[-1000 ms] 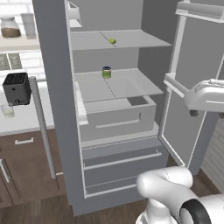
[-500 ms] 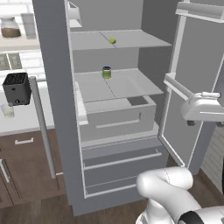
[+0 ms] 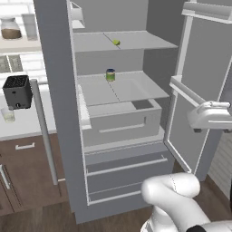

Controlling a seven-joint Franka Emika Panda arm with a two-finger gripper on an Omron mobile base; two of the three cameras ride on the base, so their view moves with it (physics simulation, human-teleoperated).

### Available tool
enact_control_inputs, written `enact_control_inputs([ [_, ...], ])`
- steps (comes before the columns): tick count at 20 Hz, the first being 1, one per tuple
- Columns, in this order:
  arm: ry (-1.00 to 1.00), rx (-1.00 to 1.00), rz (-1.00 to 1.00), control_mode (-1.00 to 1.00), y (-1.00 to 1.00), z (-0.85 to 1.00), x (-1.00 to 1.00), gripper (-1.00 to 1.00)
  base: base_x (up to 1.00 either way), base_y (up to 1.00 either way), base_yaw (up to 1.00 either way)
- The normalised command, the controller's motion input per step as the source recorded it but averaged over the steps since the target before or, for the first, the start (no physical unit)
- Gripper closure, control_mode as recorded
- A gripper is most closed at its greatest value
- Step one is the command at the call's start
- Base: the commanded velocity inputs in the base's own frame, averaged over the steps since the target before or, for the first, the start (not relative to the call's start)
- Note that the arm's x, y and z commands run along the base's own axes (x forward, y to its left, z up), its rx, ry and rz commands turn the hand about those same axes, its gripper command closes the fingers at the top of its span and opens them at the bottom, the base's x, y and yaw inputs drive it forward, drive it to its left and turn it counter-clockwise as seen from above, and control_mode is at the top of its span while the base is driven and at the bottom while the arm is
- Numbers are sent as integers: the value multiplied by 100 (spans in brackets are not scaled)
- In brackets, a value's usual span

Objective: Grab a lemon wedge from the fridge and one ice cube from the ice bowl, and put them in the glass of lemonade.

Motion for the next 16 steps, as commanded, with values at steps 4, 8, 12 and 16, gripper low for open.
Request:
enact_control_inputs([
  [4, 0, 0, 1, 100, 0, 0, 12, -100, 66, 0, 1],
  [8, 0, 0, 0, 100, 0, 0, 0, -100, 82, 0, 2],
  [12, 0, 0, 0, 100, 0, 0, 0, -100, 42, 0, 4],
  [16, -20, -1, 4, -100, 10, 10, -7, -100, 0, 0, 0],
])
